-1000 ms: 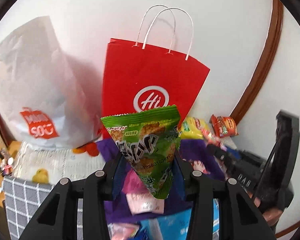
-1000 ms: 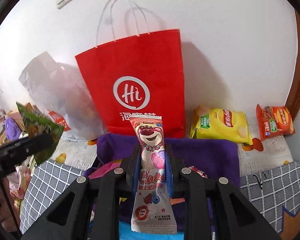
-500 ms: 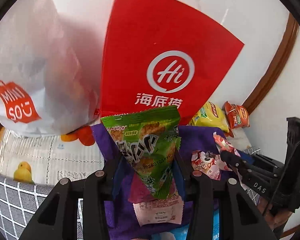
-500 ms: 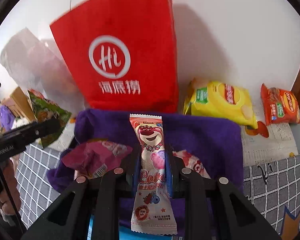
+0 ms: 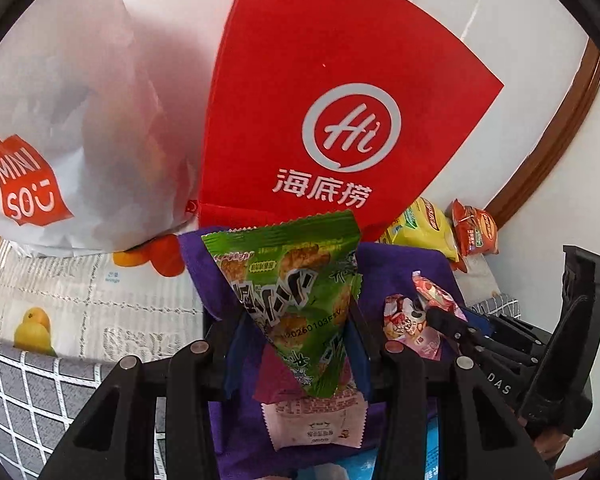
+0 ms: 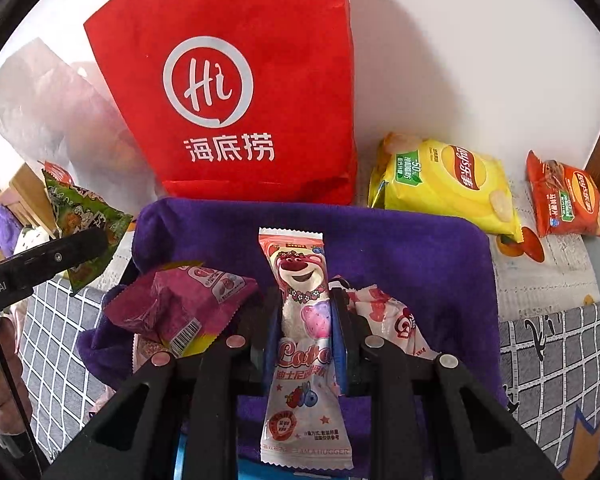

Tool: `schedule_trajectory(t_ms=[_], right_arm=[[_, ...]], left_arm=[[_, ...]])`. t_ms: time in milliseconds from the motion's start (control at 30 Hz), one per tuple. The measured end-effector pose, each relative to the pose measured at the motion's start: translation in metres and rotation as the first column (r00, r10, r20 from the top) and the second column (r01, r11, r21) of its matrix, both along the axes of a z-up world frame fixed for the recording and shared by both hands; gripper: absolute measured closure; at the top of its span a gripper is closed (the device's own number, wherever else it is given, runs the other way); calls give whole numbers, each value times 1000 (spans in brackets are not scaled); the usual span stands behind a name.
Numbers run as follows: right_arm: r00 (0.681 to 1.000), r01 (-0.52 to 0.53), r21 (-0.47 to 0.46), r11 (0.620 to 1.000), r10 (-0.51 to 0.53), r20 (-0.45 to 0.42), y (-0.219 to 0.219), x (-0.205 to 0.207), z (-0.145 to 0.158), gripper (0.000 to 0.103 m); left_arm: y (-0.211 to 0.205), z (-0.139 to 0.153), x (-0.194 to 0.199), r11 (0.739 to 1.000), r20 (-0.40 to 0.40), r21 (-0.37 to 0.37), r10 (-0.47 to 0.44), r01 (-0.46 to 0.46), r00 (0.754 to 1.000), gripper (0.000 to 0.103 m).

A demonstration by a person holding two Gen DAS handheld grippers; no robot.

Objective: Organize snacks
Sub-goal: 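Carry both held snacks up and over onto the purple towel, then open the right tool to drop the candy stick while the left drops the green bag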

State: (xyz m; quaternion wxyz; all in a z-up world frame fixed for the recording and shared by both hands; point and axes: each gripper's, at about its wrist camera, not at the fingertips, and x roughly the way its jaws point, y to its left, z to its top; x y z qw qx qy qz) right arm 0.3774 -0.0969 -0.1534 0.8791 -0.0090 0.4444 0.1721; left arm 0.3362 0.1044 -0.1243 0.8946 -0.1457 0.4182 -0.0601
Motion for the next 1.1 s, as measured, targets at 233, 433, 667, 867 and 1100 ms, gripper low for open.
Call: schedule_trajectory(t_ms=[233,433,667,867,1100], right_arm=[[999,8,13,1000,-8,-33,-3,5,-5,78],[999,30,7,1000,-30,-37,-7,7,-6,77],[1000,15,-15,1000,-15,-24,-2,2,-1,66],[1000,17,4,1000,-17,21,-7,-7,18,61],[997,30,13,999,-30,73,-14,-15,36,60]], left_arm=[[-8,-2,1,1000,-2,15,-11,12,1000,62],[-9,-4,1,1000,-9,14,-10,10,1000,62],[-9,-6,2,1000,-15,16,-17,17,1000,62],[-9,-7,2,1000,-20,11,-13,13,1000,62],[-18,-10,4,999,-33,20,-40,41,999,62]])
